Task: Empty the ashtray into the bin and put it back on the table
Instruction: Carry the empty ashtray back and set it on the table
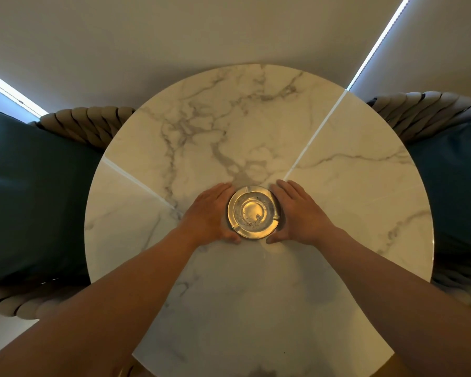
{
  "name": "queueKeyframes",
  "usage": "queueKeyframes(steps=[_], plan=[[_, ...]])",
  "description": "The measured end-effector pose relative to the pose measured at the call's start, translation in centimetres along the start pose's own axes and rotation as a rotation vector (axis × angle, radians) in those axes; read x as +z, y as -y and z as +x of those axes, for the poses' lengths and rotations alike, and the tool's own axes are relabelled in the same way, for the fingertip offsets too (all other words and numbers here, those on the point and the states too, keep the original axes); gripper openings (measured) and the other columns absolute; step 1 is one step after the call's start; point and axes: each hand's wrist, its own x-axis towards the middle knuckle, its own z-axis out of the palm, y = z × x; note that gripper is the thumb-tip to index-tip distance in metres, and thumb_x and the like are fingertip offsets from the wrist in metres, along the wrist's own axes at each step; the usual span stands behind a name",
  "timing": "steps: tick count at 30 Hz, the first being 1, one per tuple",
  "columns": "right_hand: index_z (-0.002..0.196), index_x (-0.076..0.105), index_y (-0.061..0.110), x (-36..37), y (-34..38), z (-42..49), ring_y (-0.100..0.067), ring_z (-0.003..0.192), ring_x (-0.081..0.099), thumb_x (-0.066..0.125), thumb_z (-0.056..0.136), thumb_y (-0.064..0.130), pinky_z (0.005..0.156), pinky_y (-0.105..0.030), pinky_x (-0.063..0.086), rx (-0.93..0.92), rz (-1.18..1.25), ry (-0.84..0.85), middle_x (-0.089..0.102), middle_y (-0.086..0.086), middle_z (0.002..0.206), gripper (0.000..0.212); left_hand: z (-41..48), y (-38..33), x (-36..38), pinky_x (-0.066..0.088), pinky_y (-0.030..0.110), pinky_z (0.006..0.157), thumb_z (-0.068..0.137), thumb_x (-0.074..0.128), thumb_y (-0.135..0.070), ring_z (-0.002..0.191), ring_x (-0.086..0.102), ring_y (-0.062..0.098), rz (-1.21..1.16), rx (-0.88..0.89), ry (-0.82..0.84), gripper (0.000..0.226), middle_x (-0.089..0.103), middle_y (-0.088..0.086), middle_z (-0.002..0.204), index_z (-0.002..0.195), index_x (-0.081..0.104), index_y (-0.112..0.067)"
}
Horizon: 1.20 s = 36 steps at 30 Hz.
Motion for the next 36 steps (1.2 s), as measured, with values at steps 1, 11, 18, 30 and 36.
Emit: queueKeyframes(steps=[1, 11, 18, 30, 36], plan=[[0.15, 0.028, 0.014, 0.0, -0.2, 0.0, -0.028, 0.148, 0.015, 0.087, 0.044, 0.063, 0.12, -0.04, 0.021, -0.003, -0.004, 0.003, 0.026, -0.007, 0.158, 0.131, -0.2, 0.1, 0.0, 0.02, 0.04, 0.118, 0.045, 0.09, -0.055, 0.146, 0.021, 0.022, 0.0, -0.001, 0.001, 0.127, 0.03, 0.008, 0.156, 0.148, 0.03, -0.013], [0.149, 0.033, 0.019, 0.4, -1.0, 0.0, -0.027, 0.15, 0.013, 0.084, 0.049, 0.066, 0.12, -0.043, 0.023, 0.016, 0.005, 0.001, 0.022, -0.004, 0.162, 0.122, -0.2, -0.1, 0.4, 0.018, 0.039, 0.118, 0.052, 0.086, -0.058, 0.145, 0.022, 0.023, 0.038, -0.015, -0.015, 0.118, 0.027, 0.009, 0.157, 0.147, 0.033, -0.011], [0.148, 0.036, 0.018, 0.5, -1.2, 0.0, -0.026, 0.15, 0.015, 0.086, 0.052, 0.062, 0.12, -0.041, 0.024, 0.01, 0.026, -0.019, 0.025, -0.003, 0.161, 0.117, -0.1, 0.0, 0.5, 0.018, 0.038, 0.118, 0.053, 0.084, -0.06, 0.146, 0.021, 0.022, 0.048, -0.018, -0.015, 0.118, 0.027, 0.008, 0.157, 0.147, 0.032, -0.012], [0.153, 0.023, 0.014, 0.2, -1.3, 0.0, -0.026, 0.151, 0.011, 0.088, 0.052, 0.059, 0.122, -0.038, 0.018, 0.013, 0.018, 0.017, 0.022, -0.004, 0.163, 0.129, -0.5, 0.0, 0.2, 0.016, 0.033, 0.119, 0.05, 0.087, -0.058, 0.146, 0.019, 0.02, 0.03, -0.018, -0.002, 0.125, 0.024, 0.007, 0.159, 0.15, 0.026, -0.014], [0.154, 0.019, 0.01, -0.5, -0.8, -1.4, -0.026, 0.149, 0.015, 0.088, 0.053, 0.059, 0.121, -0.039, 0.02, 0.041, 0.001, 0.039, 0.023, -0.006, 0.161, 0.132, -2.0, -0.1, -0.3, 0.016, 0.035, 0.119, 0.055, 0.082, -0.063, 0.147, 0.016, 0.022, 0.083, -0.042, 0.027, 0.125, 0.019, 0.008, 0.161, 0.151, 0.021, -0.012]])
